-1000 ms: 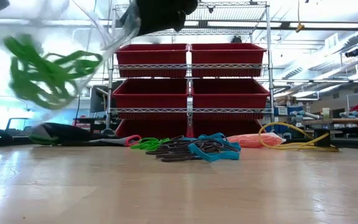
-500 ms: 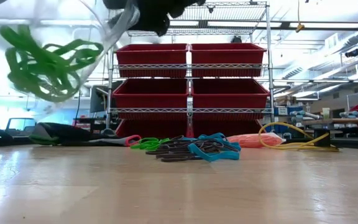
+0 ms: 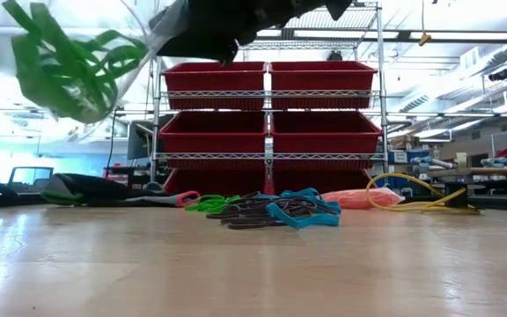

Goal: Sort rubber bands
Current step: Put the green rubber band into the transparent zip bag

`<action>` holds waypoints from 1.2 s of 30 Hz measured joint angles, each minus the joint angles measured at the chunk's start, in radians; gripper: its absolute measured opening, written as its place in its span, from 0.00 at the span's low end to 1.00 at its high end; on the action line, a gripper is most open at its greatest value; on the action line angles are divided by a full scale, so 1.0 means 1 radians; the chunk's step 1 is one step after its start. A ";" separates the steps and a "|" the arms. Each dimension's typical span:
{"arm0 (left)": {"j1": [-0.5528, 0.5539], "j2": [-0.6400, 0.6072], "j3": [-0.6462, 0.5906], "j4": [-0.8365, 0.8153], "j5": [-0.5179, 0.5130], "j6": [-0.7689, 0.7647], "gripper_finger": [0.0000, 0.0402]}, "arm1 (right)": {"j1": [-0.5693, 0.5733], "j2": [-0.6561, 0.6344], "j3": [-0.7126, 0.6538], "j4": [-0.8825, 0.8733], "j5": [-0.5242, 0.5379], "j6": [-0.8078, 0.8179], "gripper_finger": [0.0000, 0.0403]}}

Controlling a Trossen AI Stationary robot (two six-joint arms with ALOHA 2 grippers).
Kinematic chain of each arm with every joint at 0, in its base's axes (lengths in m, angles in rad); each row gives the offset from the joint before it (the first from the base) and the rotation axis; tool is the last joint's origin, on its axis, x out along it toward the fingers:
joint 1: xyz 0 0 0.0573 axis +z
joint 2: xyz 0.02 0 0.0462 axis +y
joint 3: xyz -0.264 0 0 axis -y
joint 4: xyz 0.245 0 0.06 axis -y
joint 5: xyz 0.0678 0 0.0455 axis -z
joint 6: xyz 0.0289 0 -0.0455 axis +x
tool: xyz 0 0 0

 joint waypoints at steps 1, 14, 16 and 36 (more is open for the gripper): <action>0.000 0.001 0.000 -0.001 0.001 0.004 0.04 | 0.000 0.000 0.000 0.003 -0.016 0.000 0.52; 0.001 0.143 0.000 0.143 0.008 0.054 0.04 | 0.001 0.022 -0.001 -0.001 -0.183 0.015 0.48; 0.001 0.157 0.000 0.168 -0.002 0.056 0.04 | 0.001 0.055 0.003 0.011 -0.197 0.029 0.48; -0.002 0.162 0.000 0.124 -0.016 -0.010 0.04 | -0.007 0.109 0.002 -0.082 -0.175 0.117 0.29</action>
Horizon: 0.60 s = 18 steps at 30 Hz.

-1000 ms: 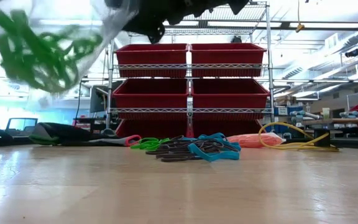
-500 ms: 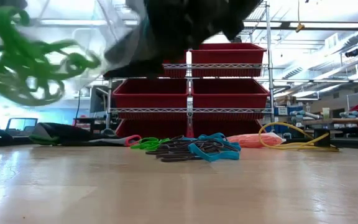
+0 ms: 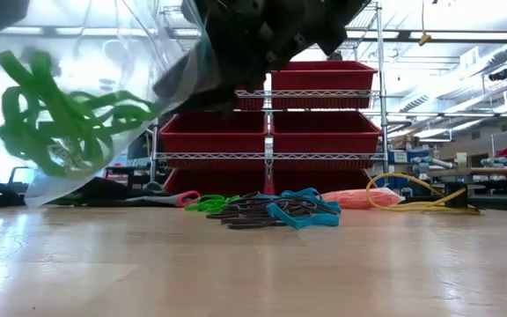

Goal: Sort rubber bands
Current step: Put the green rubber band into the transparent zip bag

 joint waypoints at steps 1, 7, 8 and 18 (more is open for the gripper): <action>0.000 0.000 0.000 0.001 -0.008 0.000 0.04 | 0.000 0.000 0.000 -0.018 0.012 0.000 0.25; 0.000 0.000 0.000 -0.002 -0.054 0.000 0.04 | 0.002 0.000 0.001 -0.083 0.075 -0.010 0.02; 0.000 0.000 0.000 -0.001 -0.066 0.000 0.04 | 0.002 0.000 0.001 -0.084 0.089 -0.009 0.03; -0.001 0.000 0.000 0.031 -0.122 -0.001 0.04 | 0.010 -0.025 0.001 -0.100 0.175 -0.009 0.00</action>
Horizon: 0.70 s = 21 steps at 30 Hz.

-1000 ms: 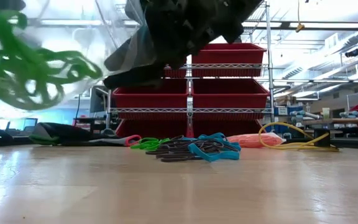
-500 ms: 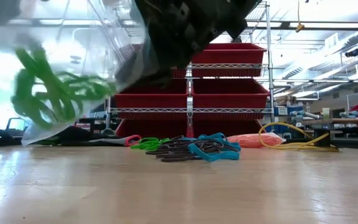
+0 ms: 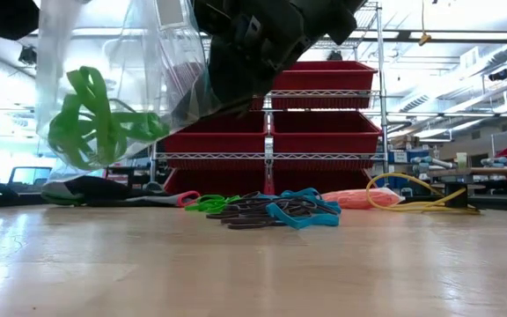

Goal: Sort rubber bands
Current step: Put the green rubber band into the transparent zip bag

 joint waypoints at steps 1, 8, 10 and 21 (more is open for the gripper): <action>0.000 0.000 0.000 0.000 0.000 -0.002 0.04 | 0.000 -0.002 0.000 -0.005 0.001 0.002 0.00; 0.000 0.000 0.000 0.002 0.000 -0.178 0.04 | 0.004 -0.004 0.000 -0.005 0.004 0.010 0.00; 0.000 0.000 0.000 0.002 0.000 -0.213 0.04 | 0.006 -0.004 0.000 -0.008 0.007 0.010 0.00; 0.000 -0.001 0.000 0.027 0.019 -0.514 0.04 | 0.020 -0.076 -0.001 -0.079 0.073 0.010 0.00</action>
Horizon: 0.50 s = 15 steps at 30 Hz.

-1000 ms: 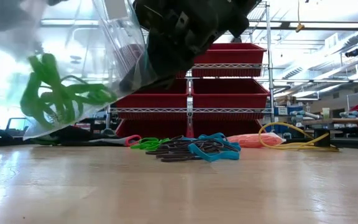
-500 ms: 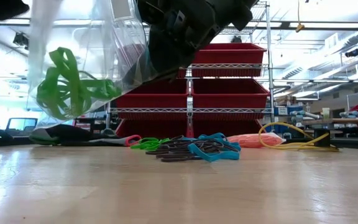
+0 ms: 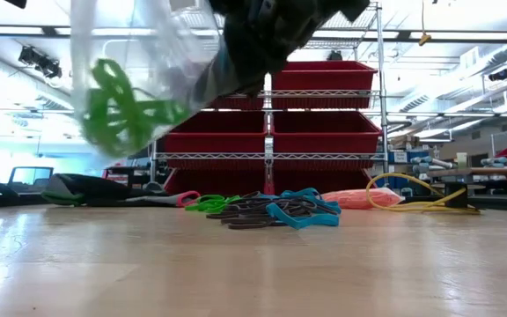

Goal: Sort rubber bands
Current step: Put the green rubber band into the transparent zip bag

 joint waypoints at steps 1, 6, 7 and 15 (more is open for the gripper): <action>0.000 0.000 0.000 0.004 0.000 -0.022 0.04 | 0.001 -0.015 0.000 -0.007 0.009 0.000 0.00; 0.000 0.000 0.001 0.014 0.000 -0.063 0.04 | 0.003 -0.071 0.000 -0.034 0.016 0.000 0.00; 0.000 0.000 0.001 0.011 0.000 -0.071 0.04 | 0.004 -0.078 0.000 -0.036 0.017 0.001 0.00; 0.006 -0.006 0.001 0.019 -0.100 -0.155 0.04 | 0.015 -0.092 0.000 -0.038 0.017 0.023 0.00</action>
